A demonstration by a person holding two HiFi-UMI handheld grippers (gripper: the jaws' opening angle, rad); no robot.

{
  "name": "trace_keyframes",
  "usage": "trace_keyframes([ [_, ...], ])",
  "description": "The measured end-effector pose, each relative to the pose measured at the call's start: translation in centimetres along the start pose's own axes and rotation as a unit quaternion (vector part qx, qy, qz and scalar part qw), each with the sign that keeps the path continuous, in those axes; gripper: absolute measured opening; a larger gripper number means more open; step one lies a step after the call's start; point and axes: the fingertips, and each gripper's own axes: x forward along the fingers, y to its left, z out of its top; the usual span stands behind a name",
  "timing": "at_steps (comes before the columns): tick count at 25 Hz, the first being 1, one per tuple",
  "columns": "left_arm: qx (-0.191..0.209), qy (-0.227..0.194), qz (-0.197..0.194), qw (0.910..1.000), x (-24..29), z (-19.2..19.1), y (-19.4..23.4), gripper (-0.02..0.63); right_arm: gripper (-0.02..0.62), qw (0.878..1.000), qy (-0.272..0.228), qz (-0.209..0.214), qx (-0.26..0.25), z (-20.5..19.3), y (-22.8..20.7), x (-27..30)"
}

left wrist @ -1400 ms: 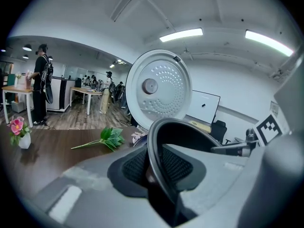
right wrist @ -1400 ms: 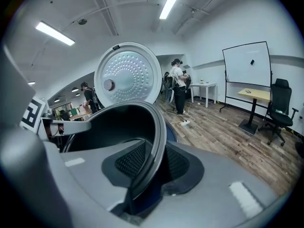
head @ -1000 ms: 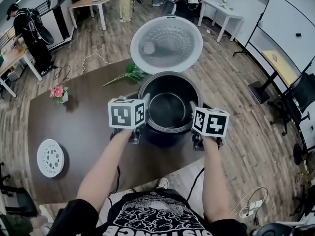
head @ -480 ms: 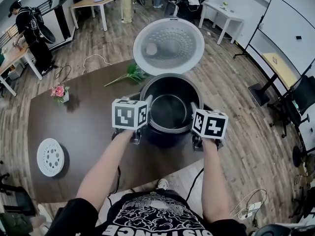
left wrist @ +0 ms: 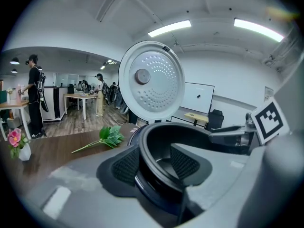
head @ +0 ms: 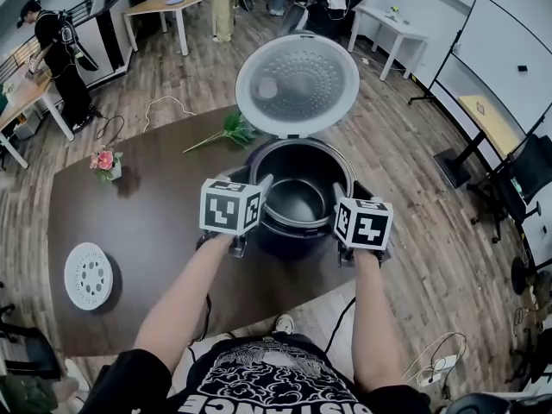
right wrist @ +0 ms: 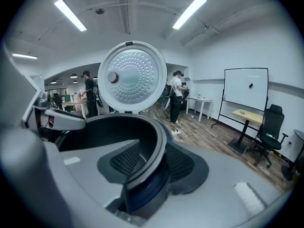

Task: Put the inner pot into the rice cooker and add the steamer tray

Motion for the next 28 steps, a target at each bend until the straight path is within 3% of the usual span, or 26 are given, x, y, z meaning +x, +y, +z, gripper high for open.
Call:
trace_keyframes([
  [8,-0.003,-0.003,-0.003,1.0000,-0.7,-0.4,0.3,0.199,0.181,1.000,-0.008,0.006,0.006,0.0,0.5,-0.5],
  [17,0.004,-0.037,0.013,0.9992,-3.4,1.3,1.5,0.199,0.184,0.999,-0.043,0.024,-0.002,2.5,2.2,-2.1],
  [28,-0.009,-0.083,0.076,0.9936,-9.3,2.7,6.1,0.214,0.209,0.987,-0.088,0.125,-0.053,6.8,11.0,-2.8],
])
